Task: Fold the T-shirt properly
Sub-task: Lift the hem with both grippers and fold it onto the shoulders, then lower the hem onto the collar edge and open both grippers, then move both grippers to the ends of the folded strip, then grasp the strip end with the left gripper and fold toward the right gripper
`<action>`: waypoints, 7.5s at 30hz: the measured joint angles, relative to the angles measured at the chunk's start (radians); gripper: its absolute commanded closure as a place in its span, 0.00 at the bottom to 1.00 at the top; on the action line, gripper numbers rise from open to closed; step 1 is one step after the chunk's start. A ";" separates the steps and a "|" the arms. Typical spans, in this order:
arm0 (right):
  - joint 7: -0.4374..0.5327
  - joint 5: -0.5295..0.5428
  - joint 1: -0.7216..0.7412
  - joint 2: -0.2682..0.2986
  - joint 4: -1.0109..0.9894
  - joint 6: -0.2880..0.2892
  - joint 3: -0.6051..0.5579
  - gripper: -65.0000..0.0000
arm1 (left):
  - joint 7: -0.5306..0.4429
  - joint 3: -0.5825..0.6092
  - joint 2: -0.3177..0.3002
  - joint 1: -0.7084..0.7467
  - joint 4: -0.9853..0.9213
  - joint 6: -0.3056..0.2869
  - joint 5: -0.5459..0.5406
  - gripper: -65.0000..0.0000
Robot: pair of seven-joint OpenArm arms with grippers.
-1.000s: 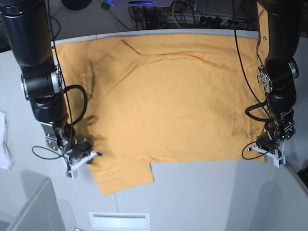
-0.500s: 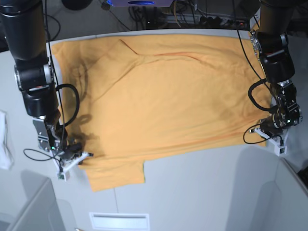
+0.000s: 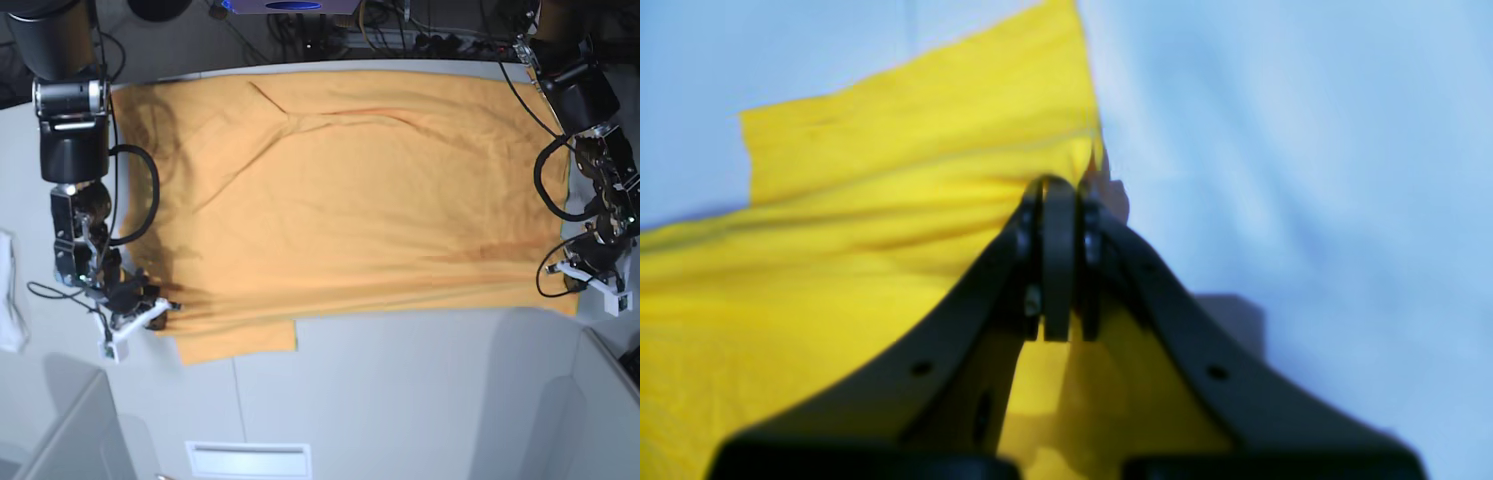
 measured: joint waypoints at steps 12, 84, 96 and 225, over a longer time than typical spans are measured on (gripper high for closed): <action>-0.206 0.008 -0.188 -0.009 0.339 0.002 0.220 1.00 | 0.007 -0.041 -0.009 0.228 0.191 0.012 -0.213 1.00; -0.406 -0.003 -0.901 -0.141 0.924 0.004 0.575 0.56 | 0.067 -0.148 -0.009 0.753 0.523 0.002 -0.238 0.68; -0.392 0.006 -0.940 -0.144 1.013 0.005 0.576 0.55 | 0.060 -0.159 0.026 0.746 0.634 0.011 -0.251 0.28; -0.403 -0.139 -0.704 -0.307 0.984 0.091 0.474 1.00 | 0.071 0.029 0.134 0.458 0.498 -0.107 -0.166 1.00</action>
